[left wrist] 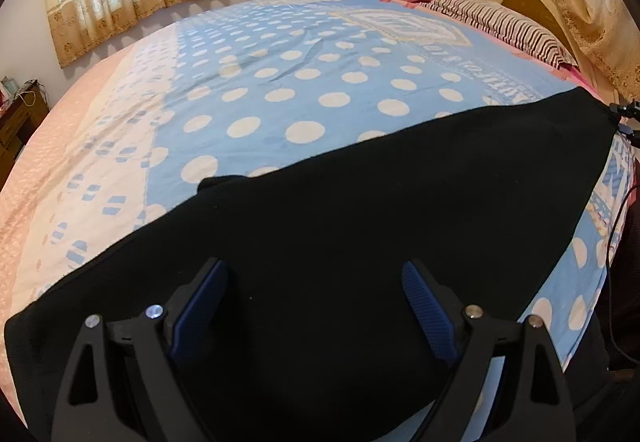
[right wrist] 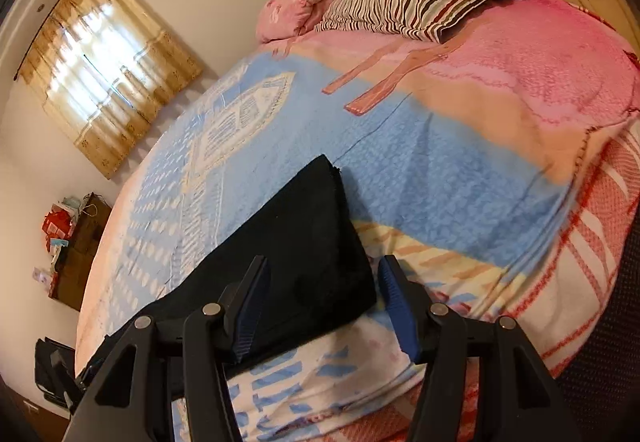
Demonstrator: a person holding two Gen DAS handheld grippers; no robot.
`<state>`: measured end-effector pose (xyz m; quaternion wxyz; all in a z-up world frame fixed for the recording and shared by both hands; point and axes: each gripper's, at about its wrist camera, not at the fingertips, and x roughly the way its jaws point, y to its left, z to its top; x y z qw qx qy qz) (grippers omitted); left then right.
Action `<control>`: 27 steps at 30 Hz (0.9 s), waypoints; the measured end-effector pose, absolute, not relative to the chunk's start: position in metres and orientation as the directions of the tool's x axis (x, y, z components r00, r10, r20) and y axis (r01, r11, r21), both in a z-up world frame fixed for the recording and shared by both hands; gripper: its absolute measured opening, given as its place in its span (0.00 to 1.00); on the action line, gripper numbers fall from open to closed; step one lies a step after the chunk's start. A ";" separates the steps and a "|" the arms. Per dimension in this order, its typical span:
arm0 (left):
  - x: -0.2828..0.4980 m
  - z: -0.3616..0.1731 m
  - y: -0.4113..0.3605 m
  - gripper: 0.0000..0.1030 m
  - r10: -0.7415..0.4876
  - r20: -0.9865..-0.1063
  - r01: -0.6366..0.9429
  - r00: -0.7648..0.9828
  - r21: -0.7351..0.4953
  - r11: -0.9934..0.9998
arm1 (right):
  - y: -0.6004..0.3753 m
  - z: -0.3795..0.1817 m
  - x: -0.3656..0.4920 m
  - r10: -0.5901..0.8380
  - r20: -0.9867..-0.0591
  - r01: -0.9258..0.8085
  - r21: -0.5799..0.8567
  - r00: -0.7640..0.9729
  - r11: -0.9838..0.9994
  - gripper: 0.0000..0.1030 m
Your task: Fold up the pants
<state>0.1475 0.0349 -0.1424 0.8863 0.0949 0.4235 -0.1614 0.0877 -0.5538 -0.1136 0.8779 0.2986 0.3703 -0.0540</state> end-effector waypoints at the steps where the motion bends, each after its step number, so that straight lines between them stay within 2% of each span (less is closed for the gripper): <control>1: 0.147 -0.142 0.035 0.89 -0.208 -0.781 0.367 0.589 0.029 0.930 | -0.555 -0.115 0.090 0.131 -0.682 0.318 0.491 0.720 0.811 0.54; 2: 0.148 -0.142 0.035 0.89 -0.210 -0.781 0.366 0.588 0.026 0.930 | -0.556 -0.115 0.092 0.126 -0.686 0.324 0.487 0.717 0.811 0.46; 3: 0.147 -0.143 0.036 0.89 -0.213 -0.780 0.364 0.588 0.021 0.931 | -0.556 -0.116 0.094 0.107 -0.697 0.340 0.472 0.709 0.813 0.33; 4: 0.147 -0.143 0.037 0.89 -0.215 -0.779 0.363 0.588 0.016 0.932 | -0.558 -0.116 0.096 0.099 -0.704 0.352 0.466 0.704 0.812 0.27; 5: 0.147 -0.142 0.038 0.89 -0.221 -0.779 0.360 0.587 0.006 0.933 | -0.560 -0.118 0.095 0.107 -0.702 0.355 0.478 0.704 0.803 0.22; 8: 0.145 -0.140 0.041 0.89 -0.241 -0.774 0.355 0.586 -0.022 0.934 | -0.565 -0.118 0.091 0.137 -0.685 0.351 0.522 0.715 0.777 0.15; 13: 0.141 -0.135 0.042 0.89 -0.263 -0.762 0.364 0.591 -0.038 0.930 | -0.542 -0.095 0.082 0.118 -0.640 0.305 0.511 0.759 0.804 0.13; 21: 0.134 -0.123 0.036 0.89 -0.312 -0.735 0.397 0.602 -0.064 0.916 | -0.449 -0.031 0.088 0.167 -0.559 0.095 0.409 0.812 0.908 0.13; 27: 0.130 -0.120 0.034 0.89 -0.342 -0.724 0.415 0.599 -0.085 0.906 | -0.348 -0.023 0.107 0.282 -0.582 -0.116 0.305 0.763 0.945 0.13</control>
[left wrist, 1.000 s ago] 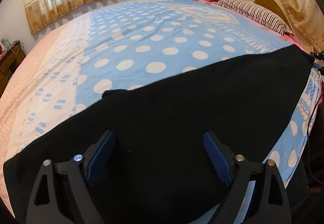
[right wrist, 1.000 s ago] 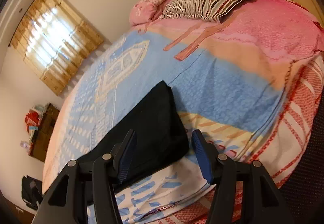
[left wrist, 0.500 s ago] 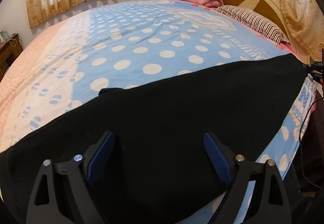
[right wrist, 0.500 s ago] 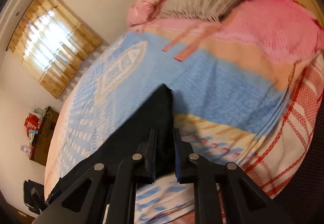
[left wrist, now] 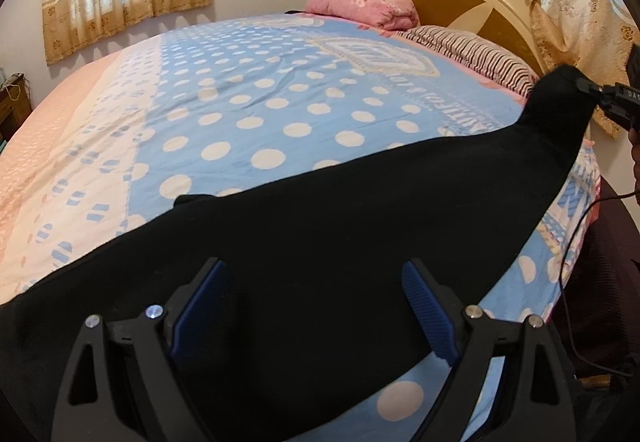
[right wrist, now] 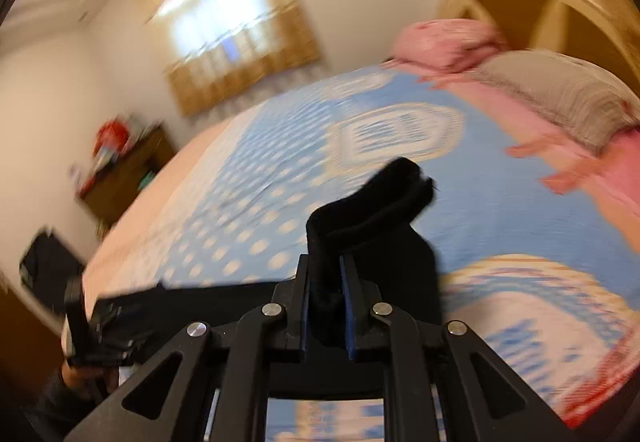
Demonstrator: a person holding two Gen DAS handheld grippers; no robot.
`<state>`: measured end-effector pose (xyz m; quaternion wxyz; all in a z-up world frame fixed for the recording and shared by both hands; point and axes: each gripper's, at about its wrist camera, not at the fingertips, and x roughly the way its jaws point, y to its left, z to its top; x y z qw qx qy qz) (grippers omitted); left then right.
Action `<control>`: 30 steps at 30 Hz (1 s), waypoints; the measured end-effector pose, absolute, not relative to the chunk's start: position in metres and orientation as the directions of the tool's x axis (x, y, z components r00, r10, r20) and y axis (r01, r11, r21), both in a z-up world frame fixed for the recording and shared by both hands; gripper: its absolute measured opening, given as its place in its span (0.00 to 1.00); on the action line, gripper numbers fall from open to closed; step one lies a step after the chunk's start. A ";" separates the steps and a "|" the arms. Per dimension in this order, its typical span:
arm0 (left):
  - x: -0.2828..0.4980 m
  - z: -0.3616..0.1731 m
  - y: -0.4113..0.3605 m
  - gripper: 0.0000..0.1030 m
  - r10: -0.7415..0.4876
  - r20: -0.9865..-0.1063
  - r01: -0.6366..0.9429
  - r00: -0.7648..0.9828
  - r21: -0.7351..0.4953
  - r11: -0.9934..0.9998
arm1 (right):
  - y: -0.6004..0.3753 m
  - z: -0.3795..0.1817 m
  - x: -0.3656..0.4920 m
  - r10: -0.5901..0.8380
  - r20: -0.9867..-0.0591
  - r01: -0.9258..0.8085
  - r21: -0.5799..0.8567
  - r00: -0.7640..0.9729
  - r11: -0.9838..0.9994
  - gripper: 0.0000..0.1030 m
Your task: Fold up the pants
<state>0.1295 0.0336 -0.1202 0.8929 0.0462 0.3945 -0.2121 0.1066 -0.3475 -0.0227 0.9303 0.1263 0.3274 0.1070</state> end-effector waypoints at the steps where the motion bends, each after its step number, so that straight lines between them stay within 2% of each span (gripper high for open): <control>1: 0.129 -0.120 0.034 0.89 -0.345 -0.724 0.417 0.598 -0.087 0.905 | -0.329 -0.028 0.111 0.300 -0.596 -0.149 0.289 0.745 0.946 0.13; 6: 0.128 -0.122 0.035 0.89 -0.364 -0.725 0.417 0.585 -0.117 0.901 | -0.244 -0.083 0.129 0.351 -0.693 -0.280 0.218 0.629 0.935 0.13; 12: 0.127 -0.125 0.028 0.89 -0.382 -0.733 0.444 0.564 -0.121 0.888 | -0.208 -0.143 0.138 0.305 -0.783 -0.338 0.129 0.542 0.932 0.15; 13: 0.128 -0.125 0.026 0.89 -0.392 -0.733 0.451 0.556 -0.130 0.883 | -0.209 -0.143 0.137 0.308 -0.779 -0.341 0.129 0.546 0.931 0.17; 14: 0.128 -0.125 0.024 0.89 -0.404 -0.733 0.458 0.547 -0.142 0.877 | -0.211 -0.140 0.135 0.323 -0.774 -0.349 0.141 0.545 0.927 0.26; 15: 0.130 -0.125 0.021 0.89 -0.421 -0.732 0.466 0.536 -0.159 0.870 | -0.213 -0.137 0.134 0.335 -0.771 -0.354 0.153 0.541 0.923 0.44; 17: 0.134 -0.124 0.012 0.89 -0.456 -0.729 0.482 0.511 -0.196 0.854 | -0.222 -0.125 0.126 0.397 -0.741 -0.378 0.208 0.541 0.902 0.54; 20: 0.138 -0.121 -0.009 0.89 -0.512 -0.718 0.519 0.472 -0.244 0.819 | -0.237 -0.106 0.109 0.488 -0.689 -0.437 0.268 0.536 0.859 0.54; 25: 0.141 -0.116 -0.049 0.87 -0.620 -0.686 0.583 0.381 -0.342 0.737 | -0.277 -0.078 0.068 0.547 -0.589 -0.488 0.276 0.595 0.828 0.54; 30: 0.155 -0.119 -0.090 0.79 -0.659 -0.686 0.597 0.308 -0.399 0.695 | -0.313 -0.078 0.053 0.565 -0.518 -0.468 0.319 0.642 0.824 0.56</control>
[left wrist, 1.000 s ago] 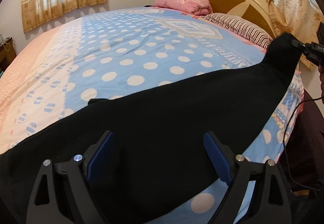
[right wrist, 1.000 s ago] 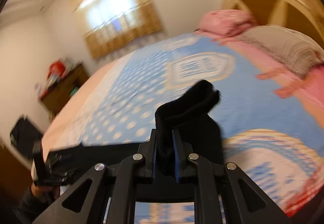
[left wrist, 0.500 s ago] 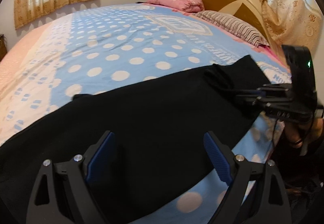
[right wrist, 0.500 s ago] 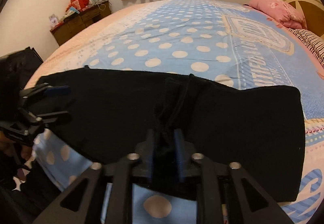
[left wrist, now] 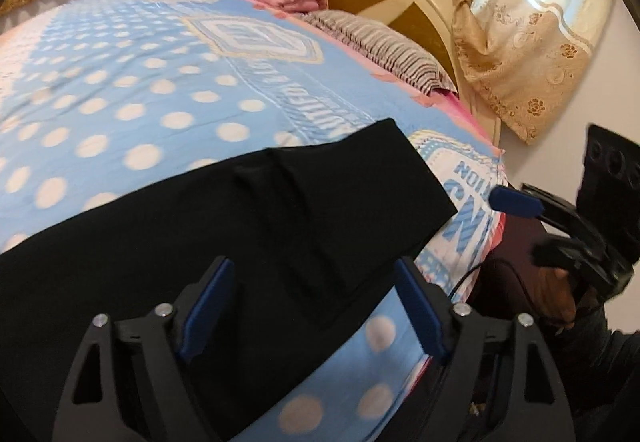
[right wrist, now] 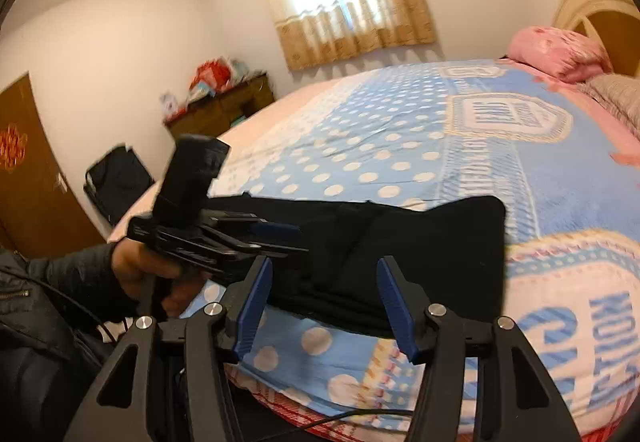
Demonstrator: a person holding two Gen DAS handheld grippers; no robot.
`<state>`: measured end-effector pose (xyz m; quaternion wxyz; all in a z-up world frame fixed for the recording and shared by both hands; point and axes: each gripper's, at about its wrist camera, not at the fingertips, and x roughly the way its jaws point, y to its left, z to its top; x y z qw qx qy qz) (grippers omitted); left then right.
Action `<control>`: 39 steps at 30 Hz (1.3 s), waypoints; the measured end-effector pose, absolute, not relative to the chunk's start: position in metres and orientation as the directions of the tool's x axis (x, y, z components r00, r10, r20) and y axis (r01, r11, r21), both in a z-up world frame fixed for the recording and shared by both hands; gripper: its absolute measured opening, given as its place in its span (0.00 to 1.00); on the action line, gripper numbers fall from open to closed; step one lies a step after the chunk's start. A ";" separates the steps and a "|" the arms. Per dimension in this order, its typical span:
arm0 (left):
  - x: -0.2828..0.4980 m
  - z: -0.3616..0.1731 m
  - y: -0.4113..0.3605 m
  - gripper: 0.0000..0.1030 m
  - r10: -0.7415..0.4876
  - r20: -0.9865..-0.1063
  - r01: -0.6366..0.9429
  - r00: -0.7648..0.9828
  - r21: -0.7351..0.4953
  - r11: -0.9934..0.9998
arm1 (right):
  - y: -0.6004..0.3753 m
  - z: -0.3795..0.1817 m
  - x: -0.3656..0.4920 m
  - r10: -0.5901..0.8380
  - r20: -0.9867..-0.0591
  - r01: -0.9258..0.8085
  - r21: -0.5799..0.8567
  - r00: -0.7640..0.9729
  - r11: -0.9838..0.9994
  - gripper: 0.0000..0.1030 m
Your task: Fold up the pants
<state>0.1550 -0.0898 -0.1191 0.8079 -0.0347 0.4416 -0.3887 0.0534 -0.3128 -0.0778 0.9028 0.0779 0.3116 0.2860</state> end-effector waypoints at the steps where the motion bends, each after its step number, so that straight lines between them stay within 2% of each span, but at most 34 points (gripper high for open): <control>1: 0.158 -0.121 -0.095 0.77 -0.657 -0.691 0.592 0.302 -0.404 0.697 | -0.317 -0.080 0.055 0.569 -0.510 -0.460 0.335 0.644 0.822 0.56; 3: 0.167 -0.126 -0.107 0.70 -0.655 -0.702 0.571 0.278 -0.428 0.701 | -0.323 -0.088 0.057 0.574 -0.501 -0.439 0.370 0.648 0.819 0.56; 7: 0.180 -0.137 -0.117 0.63 -0.666 -0.701 0.510 0.256 -0.488 0.709 | -0.330 -0.092 0.055 0.579 -0.483 -0.426 0.395 0.657 0.814 0.56; 8: 0.181 -0.137 -0.118 0.55 -0.665 -0.700 0.505 0.261 -0.488 0.712 | -0.333 -0.092 0.054 0.582 -0.472 -0.423 0.405 0.663 0.811 0.57; 10: 0.183 -0.137 -0.118 0.27 -0.656 -0.708 0.493 0.263 -0.485 0.722 | -0.337 -0.091 0.053 0.587 -0.448 -0.418 0.424 0.674 0.803 0.57; 11: 0.184 -0.138 -0.118 0.08 -0.662 -0.708 0.489 0.244 -0.499 0.715 | -0.341 -0.090 0.052 0.585 -0.433 -0.411 0.432 0.686 0.803 0.59; 14: 0.183 -0.132 -0.106 0.07 -0.683 -0.683 0.485 0.257 -0.520 0.703 | -0.351 -0.090 0.050 0.569 -0.401 -0.383 0.455 0.718 0.804 0.64; 21: 0.176 -0.101 -0.062 0.07 -0.684 -0.645 0.467 0.340 -0.516 0.718 | -0.360 -0.094 0.057 0.557 -0.391 -0.349 0.487 0.733 0.801 0.64; 31: 0.170 -0.097 -0.007 0.07 -0.622 -0.676 0.390 0.394 -0.490 0.780 | -0.336 -0.101 0.055 0.561 -0.441 -0.395 0.415 0.700 0.820 0.64; 39: 0.171 -0.121 0.016 0.07 -0.582 -0.704 0.322 0.406 -0.486 0.813 | -0.327 -0.110 0.057 0.572 -0.470 -0.404 0.415 0.672 0.815 0.64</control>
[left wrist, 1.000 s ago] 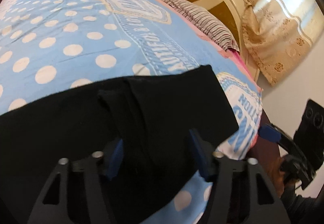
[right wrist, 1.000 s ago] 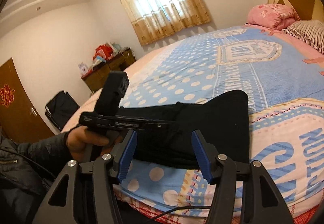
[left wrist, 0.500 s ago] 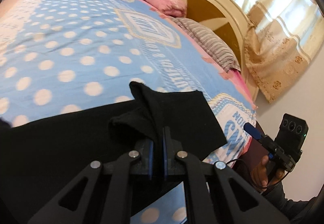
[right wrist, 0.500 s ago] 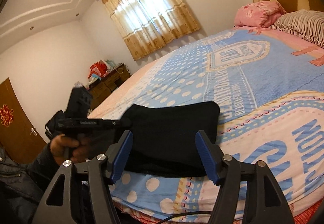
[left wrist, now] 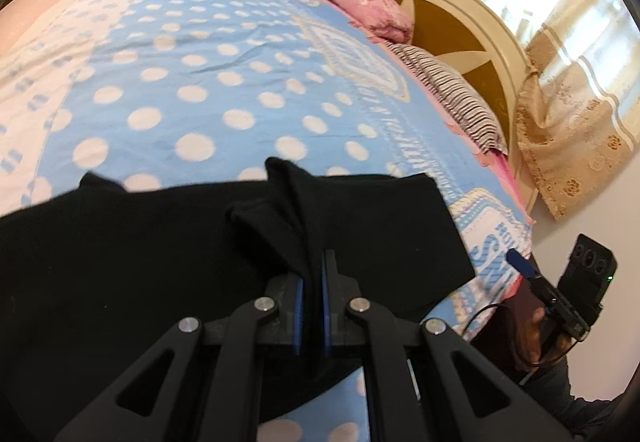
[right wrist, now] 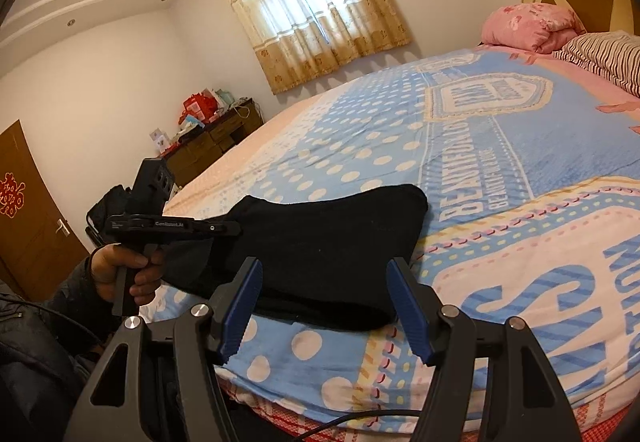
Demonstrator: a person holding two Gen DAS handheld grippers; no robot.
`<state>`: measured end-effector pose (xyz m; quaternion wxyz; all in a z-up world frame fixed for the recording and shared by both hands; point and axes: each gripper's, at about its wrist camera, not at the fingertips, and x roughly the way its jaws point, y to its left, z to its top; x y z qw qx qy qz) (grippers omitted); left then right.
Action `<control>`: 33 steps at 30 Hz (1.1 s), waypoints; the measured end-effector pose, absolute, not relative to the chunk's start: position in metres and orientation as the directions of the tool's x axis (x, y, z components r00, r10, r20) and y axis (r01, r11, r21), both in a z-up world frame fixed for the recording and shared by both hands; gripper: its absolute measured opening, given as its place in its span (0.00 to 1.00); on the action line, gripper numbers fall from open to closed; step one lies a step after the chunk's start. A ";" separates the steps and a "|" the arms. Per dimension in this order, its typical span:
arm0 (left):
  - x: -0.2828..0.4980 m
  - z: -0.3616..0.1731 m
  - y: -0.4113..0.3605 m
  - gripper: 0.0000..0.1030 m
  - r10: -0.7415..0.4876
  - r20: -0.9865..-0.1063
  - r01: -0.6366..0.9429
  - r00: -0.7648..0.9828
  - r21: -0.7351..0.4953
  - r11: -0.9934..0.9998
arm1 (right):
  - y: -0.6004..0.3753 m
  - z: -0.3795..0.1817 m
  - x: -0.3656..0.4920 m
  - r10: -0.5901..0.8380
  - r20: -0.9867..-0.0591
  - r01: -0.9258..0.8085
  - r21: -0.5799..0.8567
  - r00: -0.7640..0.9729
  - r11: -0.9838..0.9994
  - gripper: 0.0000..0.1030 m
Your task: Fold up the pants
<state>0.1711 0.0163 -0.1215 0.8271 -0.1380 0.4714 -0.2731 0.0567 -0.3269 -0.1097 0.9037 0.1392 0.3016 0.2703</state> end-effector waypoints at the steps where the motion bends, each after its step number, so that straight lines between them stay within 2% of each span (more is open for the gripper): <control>1: 0.171 -0.124 0.019 0.07 -0.578 -0.706 0.317 0.410 -0.484 0.816 | -0.325 -0.111 0.057 0.574 -0.474 -0.407 0.413 0.668 0.815 0.64; 6: 0.170 -0.133 0.027 0.07 -0.578 -0.706 0.300 0.409 -0.494 0.816 | -0.313 -0.113 0.057 0.582 -0.497 -0.432 0.392 0.644 0.812 0.64; 13: 0.168 -0.136 0.021 0.07 -0.552 -0.724 0.327 0.414 -0.448 0.832 | -0.290 -0.111 0.065 0.597 -0.507 -0.458 0.382 0.622 0.802 0.64; 16: 0.168 -0.139 0.017 0.08 -0.531 -0.735 0.335 0.421 -0.417 0.845 | -0.282 -0.122 0.080 0.555 -0.592 -0.421 0.364 0.584 0.831 0.64; 17: 0.167 -0.140 0.017 0.09 -0.525 -0.738 0.337 0.425 -0.409 0.848 | -0.279 -0.133 0.091 0.517 -0.664 -0.385 0.352 0.540 0.853 0.64; 19: 0.165 -0.140 0.019 0.15 -0.512 -0.741 0.338 0.434 -0.392 0.855 | -0.277 -0.152 0.101 0.479 -0.741 -0.348 0.343 0.470 0.872 0.64; 22: 0.161 -0.138 0.018 0.24 -0.477 -0.752 0.347 0.455 -0.343 0.873 | -0.272 -0.145 0.096 0.465 -0.755 -0.381 0.305 0.462 0.873 0.64; 24: 0.159 -0.134 0.017 0.37 -0.433 -0.760 0.353 0.484 -0.284 0.892 | -0.267 -0.133 0.093 0.459 -0.758 -0.411 0.276 0.463 0.869 0.65; 30: 0.165 -0.125 0.017 0.52 -0.399 -0.739 0.350 0.543 -0.234 0.907 | -0.246 -0.097 0.117 0.439 -0.742 -0.469 0.191 0.506 0.862 0.66; 33: 0.173 -0.130 0.014 0.53 -0.337 -0.755 0.318 0.563 -0.179 0.931 | -0.242 -0.105 0.151 0.414 -0.766 -0.434 0.196 0.492 0.879 0.66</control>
